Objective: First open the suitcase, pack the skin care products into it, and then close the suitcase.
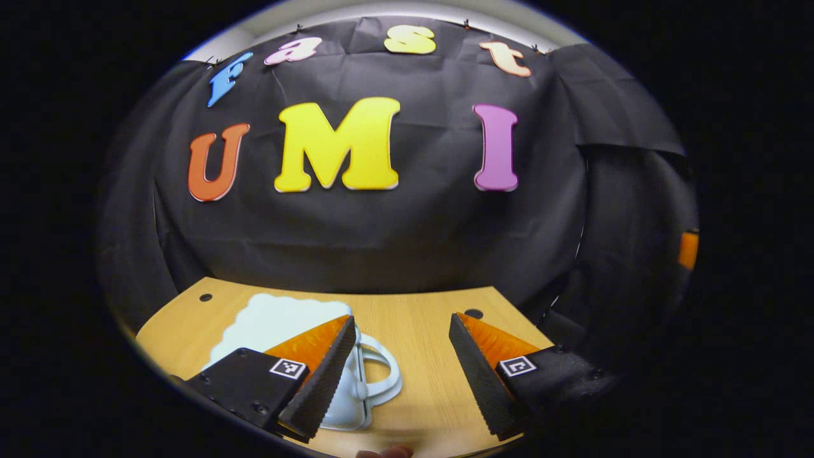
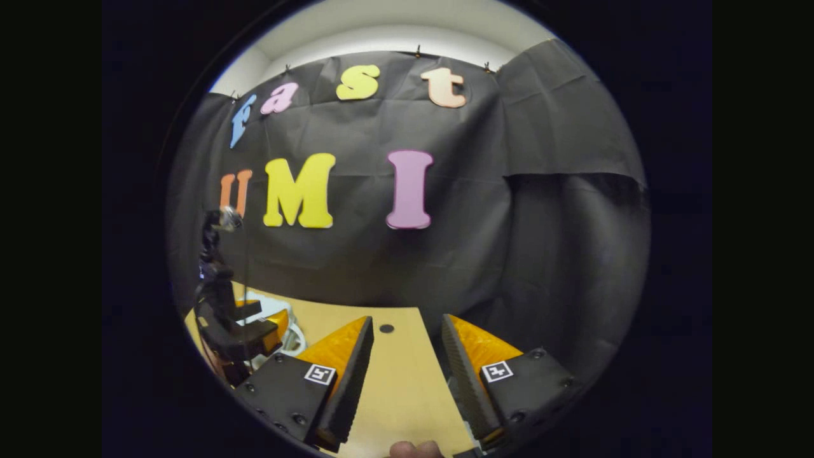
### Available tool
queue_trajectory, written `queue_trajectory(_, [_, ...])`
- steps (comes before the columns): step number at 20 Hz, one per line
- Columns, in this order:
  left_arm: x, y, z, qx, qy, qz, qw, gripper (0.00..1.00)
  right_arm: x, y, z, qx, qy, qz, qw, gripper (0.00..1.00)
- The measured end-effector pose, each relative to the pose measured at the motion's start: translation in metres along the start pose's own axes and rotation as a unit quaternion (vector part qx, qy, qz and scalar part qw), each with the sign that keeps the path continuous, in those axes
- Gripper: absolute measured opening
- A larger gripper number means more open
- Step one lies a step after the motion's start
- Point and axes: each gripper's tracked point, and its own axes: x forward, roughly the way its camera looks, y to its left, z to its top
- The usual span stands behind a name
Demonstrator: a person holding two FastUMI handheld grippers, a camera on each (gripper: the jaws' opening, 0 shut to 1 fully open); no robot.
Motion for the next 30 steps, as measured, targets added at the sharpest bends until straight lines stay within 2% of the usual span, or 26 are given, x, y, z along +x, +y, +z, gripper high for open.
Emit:
queue_trajectory(5, [-0.054, 0.041, 0.067, -0.003, -0.062, 0.024, 0.998, 0.95, 0.015, 0.065, 0.029, 0.005, -0.047, 0.047, 0.998, 0.65])
queue_trajectory(6, [-0.063, 0.049, 0.076, 0.001, -0.073, 0.031, 0.997, 1.00, 0.016, 0.074, 0.031, 0.005, -0.051, 0.051, 0.997, 0.66])
queue_trajectory(7, [-0.070, 0.056, 0.083, 0.004, -0.082, 0.036, 0.996, 0.96, 0.015, 0.083, 0.031, 0.002, -0.051, 0.051, 0.997, 0.66])
queue_trajectory(9, [-0.078, 0.073, 0.092, 0.014, -0.097, 0.046, 0.994, 0.96, 0.014, 0.100, 0.030, 0.002, -0.050, 0.057, 0.997, 0.67])
queue_trajectory(11, [-0.081, 0.082, 0.087, 0.012, -0.096, 0.051, 0.994, 0.96, 0.011, 0.112, 0.029, 0.004, -0.049, 0.064, 0.997, 0.72])
queue_trajectory(15, [-0.085, 0.094, 0.087, 0.009, -0.094, 0.058, 0.994, 0.96, 0.010, 0.124, 0.034, -0.001, -0.057, 0.066, 0.996, 0.73])
queue_trajectory(30, [-0.079, 0.097, 0.086, 0.010, -0.096, 0.045, 0.994, 0.96, 0.016, 0.144, 0.040, 0.000, -0.063, 0.080, 0.995, 0.71])
